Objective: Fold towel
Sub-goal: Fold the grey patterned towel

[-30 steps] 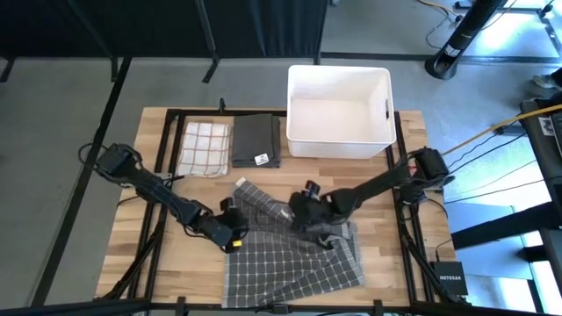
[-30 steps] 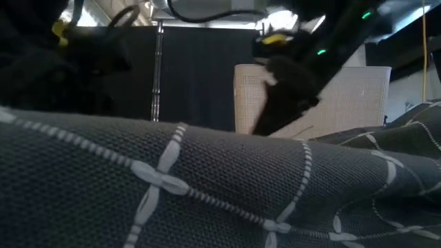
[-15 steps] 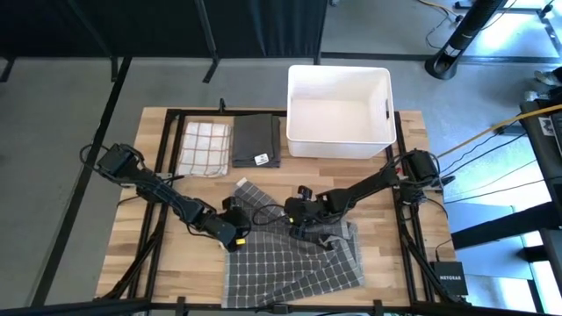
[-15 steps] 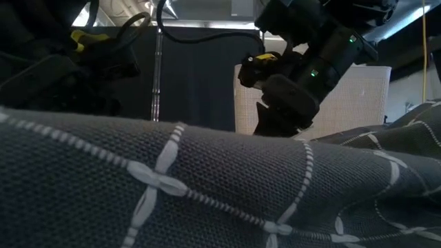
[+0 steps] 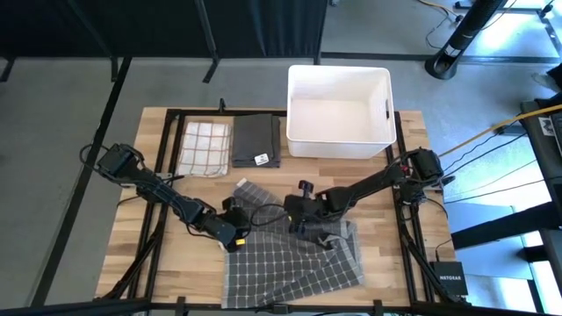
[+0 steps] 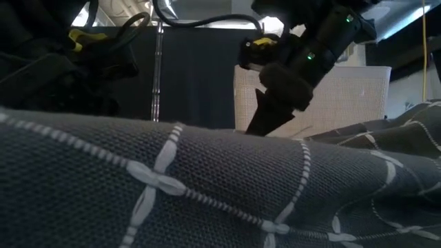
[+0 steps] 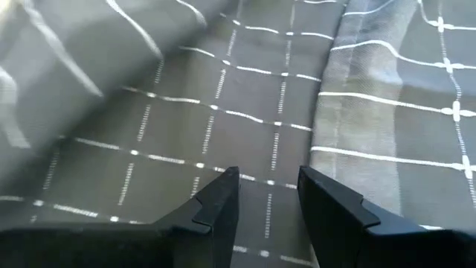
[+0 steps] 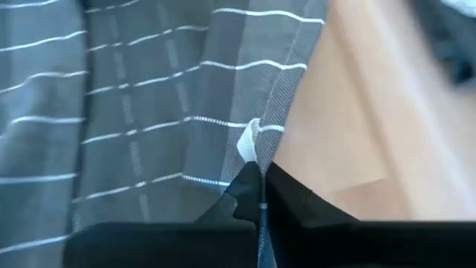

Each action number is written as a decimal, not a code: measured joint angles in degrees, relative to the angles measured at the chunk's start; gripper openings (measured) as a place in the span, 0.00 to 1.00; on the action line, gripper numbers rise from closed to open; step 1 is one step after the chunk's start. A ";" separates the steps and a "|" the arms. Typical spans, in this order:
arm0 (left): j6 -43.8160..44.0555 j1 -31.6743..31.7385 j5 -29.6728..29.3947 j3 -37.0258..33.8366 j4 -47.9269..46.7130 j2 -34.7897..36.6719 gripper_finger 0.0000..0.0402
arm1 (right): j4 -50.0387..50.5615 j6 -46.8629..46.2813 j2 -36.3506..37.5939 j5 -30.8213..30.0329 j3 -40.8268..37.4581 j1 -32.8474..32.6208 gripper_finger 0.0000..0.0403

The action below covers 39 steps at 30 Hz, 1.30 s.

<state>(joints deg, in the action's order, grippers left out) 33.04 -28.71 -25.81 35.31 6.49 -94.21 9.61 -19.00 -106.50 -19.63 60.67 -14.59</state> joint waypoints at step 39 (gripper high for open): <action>1.23 1.75 2.82 0.04 -1.01 -0.52 0.33 | 9.90 32.87 -0.70 -21.94 8.30 13.33 0.10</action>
<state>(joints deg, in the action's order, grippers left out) 34.27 -26.96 -22.98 35.35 5.48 -94.74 19.51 13.87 -107.20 -41.56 68.97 -1.26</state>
